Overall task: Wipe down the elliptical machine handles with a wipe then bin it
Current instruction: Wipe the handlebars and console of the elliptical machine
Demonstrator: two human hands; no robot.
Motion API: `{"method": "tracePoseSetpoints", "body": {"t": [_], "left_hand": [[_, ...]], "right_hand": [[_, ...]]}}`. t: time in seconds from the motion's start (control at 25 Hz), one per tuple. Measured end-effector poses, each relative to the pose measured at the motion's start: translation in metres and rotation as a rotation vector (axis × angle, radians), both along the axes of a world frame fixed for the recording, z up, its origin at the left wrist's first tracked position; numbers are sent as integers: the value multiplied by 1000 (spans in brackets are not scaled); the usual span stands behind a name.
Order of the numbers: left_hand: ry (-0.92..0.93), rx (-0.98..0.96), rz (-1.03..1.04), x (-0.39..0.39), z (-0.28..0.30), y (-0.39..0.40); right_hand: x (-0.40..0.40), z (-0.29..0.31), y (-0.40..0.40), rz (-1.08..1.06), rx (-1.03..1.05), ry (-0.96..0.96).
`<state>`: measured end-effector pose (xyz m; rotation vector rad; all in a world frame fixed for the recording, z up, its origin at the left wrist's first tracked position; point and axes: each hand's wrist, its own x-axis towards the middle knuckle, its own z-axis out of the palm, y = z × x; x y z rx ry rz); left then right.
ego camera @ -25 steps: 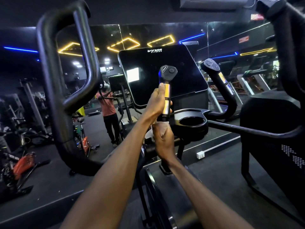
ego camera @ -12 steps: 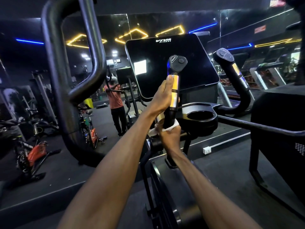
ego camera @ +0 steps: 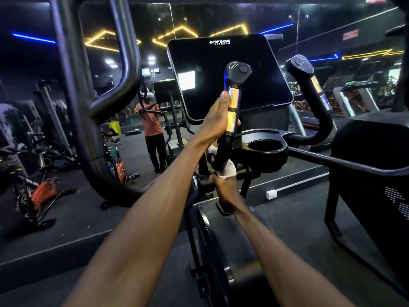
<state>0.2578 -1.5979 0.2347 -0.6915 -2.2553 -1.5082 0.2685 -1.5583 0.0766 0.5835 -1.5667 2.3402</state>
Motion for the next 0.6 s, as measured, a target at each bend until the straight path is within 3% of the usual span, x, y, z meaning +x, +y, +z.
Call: {"method": "tracePoseSetpoints", "body": {"t": [0.12,0.2,0.28,0.48,0.6], "left_hand": [[-3,-42,0,5,-6,-7],[-19,-90,-8,8,-10,-12],[-15,-110,-1,7,-14,-15],[17,-119,44,9,-16,-15],[55,-129,91,7,-23,-20]], "right_hand": [[2,12,7,-63,-196,-224],[4,17,19,117,-553,-436],[-3,23,24,335,-774,-606],[-15,55,12,479,-801,-751],[-1,46,8,536,-833,-763]]}}
